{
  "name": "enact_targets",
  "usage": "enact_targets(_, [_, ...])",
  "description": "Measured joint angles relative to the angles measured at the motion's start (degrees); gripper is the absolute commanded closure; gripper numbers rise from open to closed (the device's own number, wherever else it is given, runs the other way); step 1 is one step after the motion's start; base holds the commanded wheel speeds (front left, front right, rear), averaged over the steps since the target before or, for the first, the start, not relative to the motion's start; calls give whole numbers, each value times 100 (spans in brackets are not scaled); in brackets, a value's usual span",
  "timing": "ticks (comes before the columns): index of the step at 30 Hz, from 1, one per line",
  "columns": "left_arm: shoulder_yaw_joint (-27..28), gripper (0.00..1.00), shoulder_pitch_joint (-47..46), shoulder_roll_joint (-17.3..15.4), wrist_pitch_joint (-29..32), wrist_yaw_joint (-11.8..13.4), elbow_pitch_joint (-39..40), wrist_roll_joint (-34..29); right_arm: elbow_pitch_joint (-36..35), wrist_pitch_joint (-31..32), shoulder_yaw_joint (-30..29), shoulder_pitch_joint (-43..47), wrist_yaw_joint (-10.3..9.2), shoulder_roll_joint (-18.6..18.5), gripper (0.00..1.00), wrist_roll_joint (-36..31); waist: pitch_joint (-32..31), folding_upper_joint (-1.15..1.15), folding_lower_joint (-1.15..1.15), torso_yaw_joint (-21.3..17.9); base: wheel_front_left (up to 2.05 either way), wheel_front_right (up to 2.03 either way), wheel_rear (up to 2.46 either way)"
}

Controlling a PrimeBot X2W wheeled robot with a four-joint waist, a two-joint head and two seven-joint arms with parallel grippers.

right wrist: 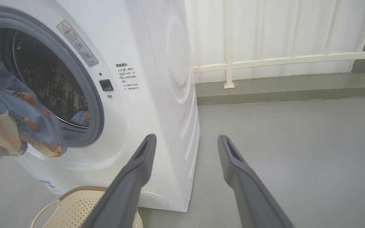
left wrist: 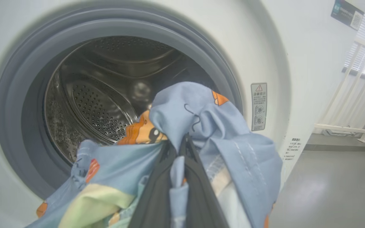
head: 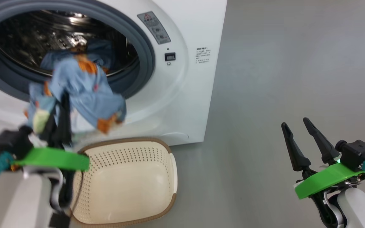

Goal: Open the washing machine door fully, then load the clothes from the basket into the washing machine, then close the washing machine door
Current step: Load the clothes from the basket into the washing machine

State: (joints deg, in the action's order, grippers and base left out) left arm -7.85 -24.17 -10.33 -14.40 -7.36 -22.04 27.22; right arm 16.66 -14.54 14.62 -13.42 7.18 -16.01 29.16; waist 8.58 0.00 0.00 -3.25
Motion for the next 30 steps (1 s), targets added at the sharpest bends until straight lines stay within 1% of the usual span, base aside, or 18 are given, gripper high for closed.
enact_targets(6, [120, 100, -943, -135, -19, -1, -517, -74, -30, 0, 10, -114, 0, 1, 0, -52, 319, 0, 0, -49, 0, 0, 0])
enact_targets(11, [241, 100, -1750, -267, -23, -1, -1313, -73, -121, 0, -1, -325, 0, 24, 0, -102, 680, 0, 0, -135, 0, 0, 0])
enact_targets(13, [235, 100, -2064, -327, -23, -1, -1641, -70, -138, 0, -12, -403, 0, 55, 0, -123, 850, 0, 0, -179, 0, 0, 0])
enact_targets(14, [204, 100, -2381, -381, -23, -1, -1901, -69, -179, 0, -26, -469, 0, 107, 0, -168, 1031, 0, 0, -229, 0, 0, 0])
enact_targets(17, [132, 100, -2895, -492, -23, -1, -2242, -65, -267, 0, -67, -565, 0, 186, 0, -252, 1324, 0, 0, -309, 0, 0, 0])
enact_targets(22, [89, 100, -3665, -705, -23, -1, -2694, 47, -387, 0, -180, -671, 0, 360, 0, -427, 1837, 0, 0, -462, 0, 0, 0])
enact_targets(27, [77, 100, -4245, -883, -24, -1, -2911, 108, -517, 0, -222, -694, 0, 499, 0, -522, 2328, 0, 0, -643, 0, 0, 0])
enact_targets(30, [64, 100, -4562, -948, -24, -1, -2977, 245, -592, 0, -216, -694, 0, 611, 0, -586, 2580, 0, 0, -780, 0, 0, 0])
